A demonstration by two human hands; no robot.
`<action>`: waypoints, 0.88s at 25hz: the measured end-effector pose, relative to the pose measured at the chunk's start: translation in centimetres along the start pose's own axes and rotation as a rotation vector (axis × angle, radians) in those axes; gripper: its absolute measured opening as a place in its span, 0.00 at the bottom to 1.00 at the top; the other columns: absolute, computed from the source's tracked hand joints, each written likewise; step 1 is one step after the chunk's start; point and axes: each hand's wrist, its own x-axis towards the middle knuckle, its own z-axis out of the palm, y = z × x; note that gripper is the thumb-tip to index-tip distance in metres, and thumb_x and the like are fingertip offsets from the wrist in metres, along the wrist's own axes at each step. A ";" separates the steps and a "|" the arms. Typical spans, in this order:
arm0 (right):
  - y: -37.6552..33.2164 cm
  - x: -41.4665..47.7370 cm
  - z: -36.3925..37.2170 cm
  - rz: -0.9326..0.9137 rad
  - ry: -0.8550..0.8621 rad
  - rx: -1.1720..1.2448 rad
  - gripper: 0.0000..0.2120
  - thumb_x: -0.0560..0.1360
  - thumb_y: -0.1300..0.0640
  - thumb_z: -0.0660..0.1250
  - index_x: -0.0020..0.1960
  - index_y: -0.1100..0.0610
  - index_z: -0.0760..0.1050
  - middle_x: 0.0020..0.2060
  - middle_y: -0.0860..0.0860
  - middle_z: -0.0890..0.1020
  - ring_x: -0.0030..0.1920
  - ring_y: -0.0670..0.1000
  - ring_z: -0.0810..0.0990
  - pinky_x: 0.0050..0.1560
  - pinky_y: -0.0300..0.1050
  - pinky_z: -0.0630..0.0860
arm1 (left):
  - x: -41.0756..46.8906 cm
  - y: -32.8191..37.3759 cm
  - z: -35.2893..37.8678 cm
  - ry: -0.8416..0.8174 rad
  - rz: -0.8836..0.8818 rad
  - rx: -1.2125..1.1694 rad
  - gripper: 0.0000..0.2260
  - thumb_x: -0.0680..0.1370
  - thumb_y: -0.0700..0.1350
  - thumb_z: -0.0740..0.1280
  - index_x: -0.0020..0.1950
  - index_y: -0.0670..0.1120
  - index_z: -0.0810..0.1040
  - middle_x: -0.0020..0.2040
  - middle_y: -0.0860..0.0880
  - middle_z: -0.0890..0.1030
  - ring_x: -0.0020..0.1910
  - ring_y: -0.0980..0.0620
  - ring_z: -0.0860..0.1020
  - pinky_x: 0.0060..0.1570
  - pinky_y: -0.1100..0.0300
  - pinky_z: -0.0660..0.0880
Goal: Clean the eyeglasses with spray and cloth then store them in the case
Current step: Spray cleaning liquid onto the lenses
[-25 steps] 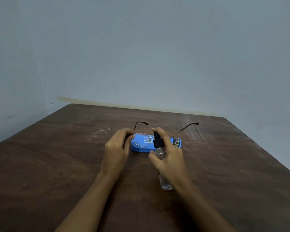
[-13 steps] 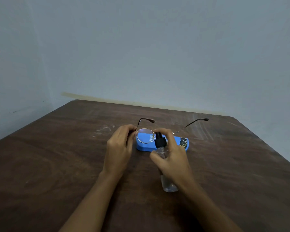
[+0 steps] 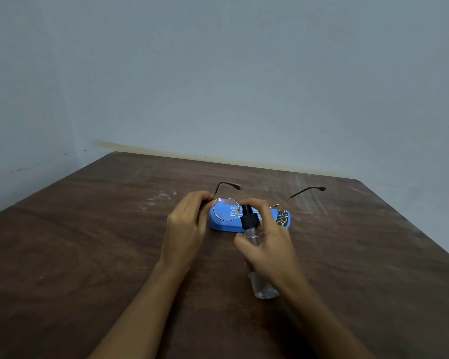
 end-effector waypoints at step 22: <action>-0.3 0.1 0.0 0.029 0.026 0.006 0.22 0.65 0.64 0.66 0.50 0.41 0.67 0.25 0.35 0.75 0.26 0.39 0.72 0.28 0.26 0.66 | -0.1 0.0 0.1 -0.002 -0.006 -0.018 0.04 0.72 0.31 0.68 0.44 0.37 0.77 0.39 0.44 0.80 0.41 0.59 0.72 0.44 0.77 0.65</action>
